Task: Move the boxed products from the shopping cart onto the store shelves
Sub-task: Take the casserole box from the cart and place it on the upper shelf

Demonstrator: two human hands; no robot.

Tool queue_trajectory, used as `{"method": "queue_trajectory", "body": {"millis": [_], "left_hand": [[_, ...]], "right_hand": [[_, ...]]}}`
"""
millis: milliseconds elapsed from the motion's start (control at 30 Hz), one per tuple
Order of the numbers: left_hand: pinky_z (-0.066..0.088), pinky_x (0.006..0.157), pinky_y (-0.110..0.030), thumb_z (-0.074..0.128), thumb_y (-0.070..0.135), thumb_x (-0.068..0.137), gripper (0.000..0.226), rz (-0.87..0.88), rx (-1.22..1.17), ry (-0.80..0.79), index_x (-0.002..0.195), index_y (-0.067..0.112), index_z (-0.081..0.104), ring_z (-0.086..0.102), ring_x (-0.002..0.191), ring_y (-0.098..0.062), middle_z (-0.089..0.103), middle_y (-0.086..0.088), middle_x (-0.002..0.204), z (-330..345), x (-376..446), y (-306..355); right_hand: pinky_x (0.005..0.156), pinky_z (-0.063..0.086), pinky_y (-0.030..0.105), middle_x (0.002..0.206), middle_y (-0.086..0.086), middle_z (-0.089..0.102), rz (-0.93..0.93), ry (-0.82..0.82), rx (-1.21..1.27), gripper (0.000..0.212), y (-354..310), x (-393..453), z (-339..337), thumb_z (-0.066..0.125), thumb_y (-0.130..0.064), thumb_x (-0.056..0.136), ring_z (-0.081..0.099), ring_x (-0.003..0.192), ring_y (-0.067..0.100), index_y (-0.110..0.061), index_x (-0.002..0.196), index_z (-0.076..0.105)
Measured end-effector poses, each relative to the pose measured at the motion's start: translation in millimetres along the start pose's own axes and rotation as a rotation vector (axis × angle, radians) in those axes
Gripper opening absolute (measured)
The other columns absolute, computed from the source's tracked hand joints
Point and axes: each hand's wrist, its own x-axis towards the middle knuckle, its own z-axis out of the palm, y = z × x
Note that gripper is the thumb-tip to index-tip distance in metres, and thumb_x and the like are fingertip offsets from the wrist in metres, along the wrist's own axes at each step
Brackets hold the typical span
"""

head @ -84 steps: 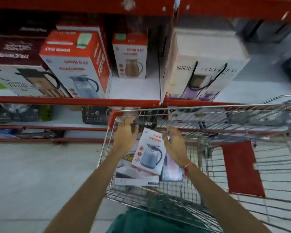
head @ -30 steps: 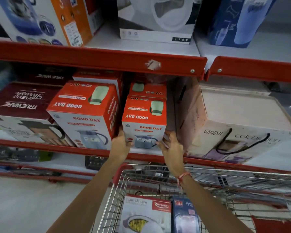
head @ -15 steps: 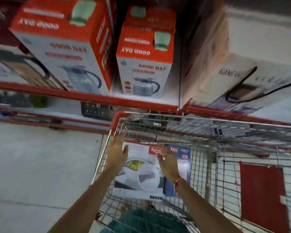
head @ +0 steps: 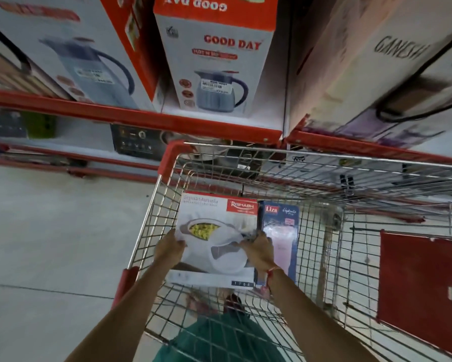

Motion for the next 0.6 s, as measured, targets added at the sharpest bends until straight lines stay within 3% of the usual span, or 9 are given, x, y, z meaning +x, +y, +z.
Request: {"method": "queue_trajectory", "body": {"millis": [67, 133, 200, 233, 300, 400, 433, 533, 600], "left_hand": [[0.051, 0.073, -0.032, 0.056, 0.022, 0.092, 0.031, 0.051, -0.067, 0.028, 0.119, 0.008, 0.059, 0.062, 0.097, -0.032, 0.068, -0.016, 0.116, -19, -18, 2], [0.049, 0.064, -0.028, 0.063, 0.024, 0.088, 0.030, 0.129, -0.153, 0.061, 0.116, 0.012, 0.062, 0.062, 0.086, -0.025, 0.071, -0.012, 0.109, -43, -47, 2], [0.055, 0.074, -0.038, 0.069, 0.030, 0.083, 0.032, 0.210, -0.216, 0.102, 0.112, 0.018, 0.065, 0.067, 0.088, -0.026, 0.074, -0.009, 0.104, -66, -78, 0], [0.057, 0.078, -0.044, 0.071, 0.035, 0.079, 0.035, 0.237, -0.247, 0.126, 0.110, 0.022, 0.067, 0.069, 0.090, -0.027, 0.075, -0.008, 0.100, -77, -95, 0], [0.058, 0.080, -0.049, 0.072, 0.039, 0.073, 0.029, 0.288, -0.311, 0.166, 0.102, 0.034, 0.068, 0.071, 0.090, -0.026, 0.077, -0.003, 0.095, -96, -128, 2], [0.057, 0.082, -0.051, 0.078, 0.030, 0.074, 0.030, 0.388, -0.403, 0.217, 0.081, 0.056, 0.064, 0.072, 0.088, -0.020, 0.077, 0.006, 0.092, -119, -171, 6], [0.057, 0.083, -0.052, 0.079, 0.030, 0.072, 0.032, 0.427, -0.436, 0.220, 0.079, 0.057, 0.064, 0.072, 0.087, -0.018, 0.077, 0.009, 0.091, -126, -183, 8], [0.059, 0.081, -0.049, 0.079, 0.026, 0.074, 0.035, 0.543, -0.497, 0.231, 0.080, 0.057, 0.066, 0.072, 0.086, -0.011, 0.076, 0.019, 0.089, -144, -213, 14], [0.058, 0.083, -0.047, 0.076, 0.018, 0.076, 0.039, 0.606, -0.513, 0.226, 0.080, 0.056, 0.067, 0.073, 0.085, -0.007, 0.075, 0.024, 0.087, -156, -227, 20]], "right_hand": [[0.086, 0.055, 0.046, 0.107, 0.011, 0.065, -0.085, 0.050, 0.001, 0.057, -5, -12, -18, 0.070, -0.042, 0.060, 0.061, 0.099, 0.035, -0.021, 0.113, 0.062], [0.078, 0.058, 0.051, 0.099, 0.011, 0.070, -0.197, 0.051, 0.037, 0.039, -10, -28, -41, 0.063, -0.033, 0.064, 0.066, 0.089, 0.034, -0.023, 0.102, 0.066], [0.076, 0.058, 0.054, 0.087, 0.003, 0.074, -0.291, 0.051, 0.076, 0.025, -30, -69, -70, 0.065, -0.012, 0.072, 0.069, 0.085, 0.033, -0.021, 0.095, 0.071], [0.078, 0.059, 0.053, 0.082, -0.007, 0.075, -0.316, 0.042, 0.107, 0.030, -39, -89, -83, 0.067, -0.005, 0.075, 0.071, 0.086, 0.029, -0.027, 0.094, 0.072], [0.082, 0.060, 0.043, 0.082, -0.022, 0.073, -0.367, -0.007, 0.168, 0.044, -51, -127, -107, 0.071, -0.004, 0.078, 0.071, 0.090, 0.014, -0.042, 0.100, 0.069], [0.067, 0.051, 0.006, 0.089, -0.031, 0.063, -0.506, -0.025, 0.214, 0.049, -63, -180, -138, 0.072, -0.007, 0.082, 0.062, 0.077, -0.018, -0.045, 0.110, 0.057], [0.067, 0.048, 0.003, 0.090, -0.032, 0.060, -0.551, -0.008, 0.221, 0.049, -67, -195, -146, 0.072, -0.008, 0.083, 0.059, 0.074, -0.021, -0.045, 0.110, 0.055], [0.080, 0.054, 0.020, 0.090, -0.032, 0.060, -0.634, 0.072, 0.191, 0.050, -74, -229, -161, 0.072, -0.012, 0.083, 0.062, 0.077, -0.014, -0.042, 0.118, 0.054], [0.072, 0.054, 0.010, 0.095, -0.026, 0.066, -0.672, 0.109, 0.214, 0.051, -80, -243, -166, 0.072, -0.006, 0.082, 0.063, 0.074, -0.020, -0.033, 0.123, 0.058]]}}
